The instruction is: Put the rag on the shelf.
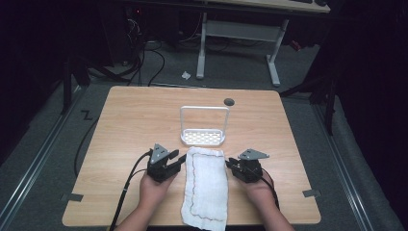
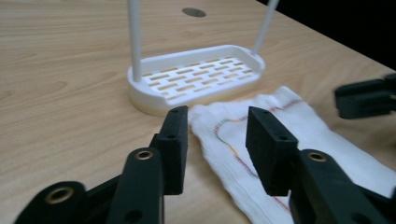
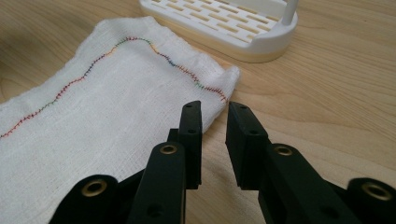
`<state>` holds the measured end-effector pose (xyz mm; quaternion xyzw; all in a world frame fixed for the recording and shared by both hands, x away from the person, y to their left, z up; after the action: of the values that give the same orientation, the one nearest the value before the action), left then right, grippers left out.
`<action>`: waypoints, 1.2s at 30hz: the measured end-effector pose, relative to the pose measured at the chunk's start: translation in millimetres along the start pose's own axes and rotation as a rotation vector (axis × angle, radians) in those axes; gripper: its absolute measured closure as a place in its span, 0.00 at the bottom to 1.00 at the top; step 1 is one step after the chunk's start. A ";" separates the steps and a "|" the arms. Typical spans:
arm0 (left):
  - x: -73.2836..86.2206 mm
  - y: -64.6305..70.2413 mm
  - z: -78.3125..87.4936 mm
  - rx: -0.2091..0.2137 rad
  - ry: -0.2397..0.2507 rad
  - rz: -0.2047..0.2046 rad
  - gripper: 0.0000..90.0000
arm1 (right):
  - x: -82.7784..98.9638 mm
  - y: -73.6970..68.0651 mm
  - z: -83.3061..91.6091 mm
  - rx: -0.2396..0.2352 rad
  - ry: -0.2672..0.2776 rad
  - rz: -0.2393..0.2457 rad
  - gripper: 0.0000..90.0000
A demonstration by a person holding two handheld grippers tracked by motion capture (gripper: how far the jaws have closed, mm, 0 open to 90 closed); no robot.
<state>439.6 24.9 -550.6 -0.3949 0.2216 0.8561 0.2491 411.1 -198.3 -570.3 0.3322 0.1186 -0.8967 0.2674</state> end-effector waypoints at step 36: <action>5.9 13.0 -58.8 0.033 -0.231 0.039 0.85 | -20.3 -1.7 -42.4 -0.039 -0.047 -0.089 0.71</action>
<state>461.6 -17.6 -587.6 -0.2851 0.2133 0.8967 0.2630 445.6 -172.1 -588.6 0.3001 0.1446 -0.9128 0.2363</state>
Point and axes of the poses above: each handheld gripper's, and its own axes: z roughly backward along the jaws, x roughly out of its underside, y roughly to its right, the point moved 8 cm from there along -z, roughly forward along the jaws, and after that the axes turned 11 degrees about -y, right-handed, at the moved point
